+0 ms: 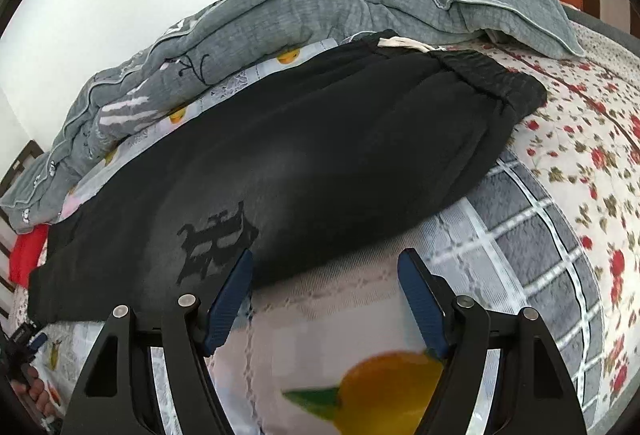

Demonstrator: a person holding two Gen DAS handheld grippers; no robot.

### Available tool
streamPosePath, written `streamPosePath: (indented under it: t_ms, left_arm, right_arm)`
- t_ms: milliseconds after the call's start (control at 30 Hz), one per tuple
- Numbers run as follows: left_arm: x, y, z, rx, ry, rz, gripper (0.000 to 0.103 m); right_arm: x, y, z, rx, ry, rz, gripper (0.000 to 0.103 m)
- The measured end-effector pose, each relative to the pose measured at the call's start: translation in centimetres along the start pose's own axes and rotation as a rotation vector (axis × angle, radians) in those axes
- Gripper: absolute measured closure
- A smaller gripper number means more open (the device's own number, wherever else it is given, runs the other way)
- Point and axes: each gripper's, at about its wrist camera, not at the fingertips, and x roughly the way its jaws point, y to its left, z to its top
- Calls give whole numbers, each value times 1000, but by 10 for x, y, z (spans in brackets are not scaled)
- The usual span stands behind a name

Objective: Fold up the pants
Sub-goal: 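Lower both tools onto the black pants edge and close both grippers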

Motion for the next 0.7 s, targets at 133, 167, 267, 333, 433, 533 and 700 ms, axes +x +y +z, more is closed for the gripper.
streamPosePath:
  t_ms: [133,167,267,333,433,533,700]
  left_arm:
    - [12,-1,9,3,-8,26,35]
    - [14,-1,12,3,-8,29,35]
    - [21,-4,18,8,-10,49,35]
    - [25,-5,22,17,-12,68,35]
    - [29,-7,28,23,-14,96,44]
    - [26,-5,32,26,-39,179,81]
    - [9,-7,43,65,-103,192,93]
  right_arm:
    - [11,4,6,-6,1,-4,28]
    - [13,5,7,-5,2,-2,28]
    - [20,7,9,-9,-3,-10,29]
    - [23,10,11,-23,-10,-32,38]
    - [27,13,13,-31,0,-17,67]
    - [22,13,18,-13,-8,-12,77]
    - [6,19,32,-32,-56,23,84]
